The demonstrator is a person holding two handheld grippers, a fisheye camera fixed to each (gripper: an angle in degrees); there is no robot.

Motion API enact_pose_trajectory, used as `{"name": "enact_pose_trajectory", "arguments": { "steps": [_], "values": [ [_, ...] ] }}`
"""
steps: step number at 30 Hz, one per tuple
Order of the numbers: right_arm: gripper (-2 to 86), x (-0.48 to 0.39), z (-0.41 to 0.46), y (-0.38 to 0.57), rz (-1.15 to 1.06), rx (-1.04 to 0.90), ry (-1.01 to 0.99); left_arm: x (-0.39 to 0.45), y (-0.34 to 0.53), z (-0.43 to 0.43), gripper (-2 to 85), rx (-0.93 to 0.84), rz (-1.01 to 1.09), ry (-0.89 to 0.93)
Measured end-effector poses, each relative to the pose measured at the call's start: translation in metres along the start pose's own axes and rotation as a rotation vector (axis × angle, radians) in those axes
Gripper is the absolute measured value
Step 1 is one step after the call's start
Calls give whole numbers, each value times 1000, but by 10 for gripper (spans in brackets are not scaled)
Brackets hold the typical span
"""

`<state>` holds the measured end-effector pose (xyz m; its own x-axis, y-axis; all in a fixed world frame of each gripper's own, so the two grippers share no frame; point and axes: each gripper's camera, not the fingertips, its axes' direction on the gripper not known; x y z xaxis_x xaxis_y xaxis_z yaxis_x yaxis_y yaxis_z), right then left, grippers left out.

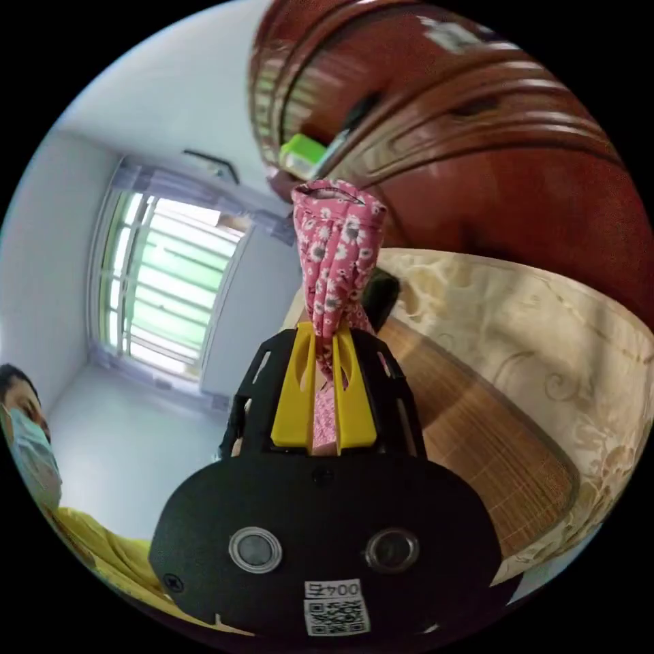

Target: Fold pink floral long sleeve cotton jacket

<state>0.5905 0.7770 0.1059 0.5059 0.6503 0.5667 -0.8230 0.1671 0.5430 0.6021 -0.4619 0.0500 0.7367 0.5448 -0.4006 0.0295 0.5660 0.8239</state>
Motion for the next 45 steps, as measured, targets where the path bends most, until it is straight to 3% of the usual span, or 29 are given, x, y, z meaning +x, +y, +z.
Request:
{"name": "enact_pose_trajectory", "arguments": {
  "steps": [4,10,17,19,21,27,34,38,40,42,45],
  "values": [
    [44,-119,68,43,-351,-123,55,-30,31,-40,171,122,-143,57],
    [45,-231,195,152,-660,-301,100,-101,180,-86,179,196,-351,110],
    [53,-283,370,304,-929,-524,307,-173,343,-105,182,178,-510,126],
    [74,-283,434,356,-1022,-682,390,-184,362,-105,182,176,-516,121],
    [92,-285,464,380,-1054,-771,431,-200,377,-102,185,177,-525,125],
    [116,-312,438,343,-914,-658,316,-245,377,-109,192,253,-551,174],
    [137,-244,451,246,-691,-604,561,-306,340,-71,213,272,-697,358],
    [129,-221,484,217,-589,-645,557,-337,327,-47,213,323,-821,409],
    [120,-209,519,228,-637,-744,615,-340,315,-37,206,301,-817,370],
    [117,-201,546,249,-758,-815,699,-339,296,-16,192,166,-764,237],
    [115,-203,570,266,-868,-807,757,-341,289,-2,186,140,-723,197]
  ]
}}
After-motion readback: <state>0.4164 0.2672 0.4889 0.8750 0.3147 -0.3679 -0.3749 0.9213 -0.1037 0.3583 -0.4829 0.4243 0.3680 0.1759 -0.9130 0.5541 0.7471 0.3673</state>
